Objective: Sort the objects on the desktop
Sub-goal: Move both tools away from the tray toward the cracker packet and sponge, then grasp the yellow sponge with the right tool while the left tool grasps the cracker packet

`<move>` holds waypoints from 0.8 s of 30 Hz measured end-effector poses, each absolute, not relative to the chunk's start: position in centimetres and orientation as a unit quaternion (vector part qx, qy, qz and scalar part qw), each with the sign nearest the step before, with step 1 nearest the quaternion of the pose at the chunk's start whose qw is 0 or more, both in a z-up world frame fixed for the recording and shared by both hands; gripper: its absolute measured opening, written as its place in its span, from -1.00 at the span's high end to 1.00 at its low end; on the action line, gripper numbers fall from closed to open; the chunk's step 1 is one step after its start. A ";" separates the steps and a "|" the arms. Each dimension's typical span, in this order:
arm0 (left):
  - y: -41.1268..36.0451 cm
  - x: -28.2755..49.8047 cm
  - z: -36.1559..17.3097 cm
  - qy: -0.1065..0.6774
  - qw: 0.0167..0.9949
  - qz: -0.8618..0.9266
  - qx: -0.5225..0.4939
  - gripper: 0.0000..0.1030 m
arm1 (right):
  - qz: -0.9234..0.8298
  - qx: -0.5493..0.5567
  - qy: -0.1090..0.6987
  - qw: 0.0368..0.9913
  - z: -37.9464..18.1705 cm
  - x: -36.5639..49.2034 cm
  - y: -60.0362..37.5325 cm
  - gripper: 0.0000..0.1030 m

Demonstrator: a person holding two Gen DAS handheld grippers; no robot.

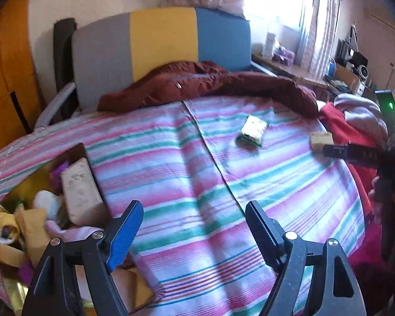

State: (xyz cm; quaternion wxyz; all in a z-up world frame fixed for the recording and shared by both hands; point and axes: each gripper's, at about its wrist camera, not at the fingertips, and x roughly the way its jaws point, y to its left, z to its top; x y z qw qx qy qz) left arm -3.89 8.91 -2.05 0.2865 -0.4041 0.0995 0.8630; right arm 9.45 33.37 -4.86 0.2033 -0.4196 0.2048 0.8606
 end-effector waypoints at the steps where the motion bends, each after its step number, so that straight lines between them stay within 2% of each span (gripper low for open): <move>1: 9.1 -4.0 -2.3 0.097 0.292 0.858 -0.410 -0.60 | 0.854 -0.423 0.216 0.211 -5.1 9.6 34.2 -0.99; 13: 10.7 -4.5 -4.3 0.071 0.328 0.827 -0.451 -0.65 | 0.823 -0.408 0.275 0.283 -5.7 12.1 41.6 -0.99; 16: 11.1 -4.6 -4.6 0.064 0.340 0.820 -0.456 -0.67 | 0.819 -0.411 0.269 0.297 -6.1 12.0 43.3 -0.99; 19: 11.7 -4.7 -5.0 0.063 0.350 0.812 -0.462 -0.82 | 0.815 -0.418 0.265 0.302 -6.6 11.3 44.4 -0.99; 24: 12.4 -4.7 -5.4 0.061 0.360 0.803 -0.470 -0.82 | 0.820 -0.433 0.212 0.310 -7.1 9.1 45.0 -0.99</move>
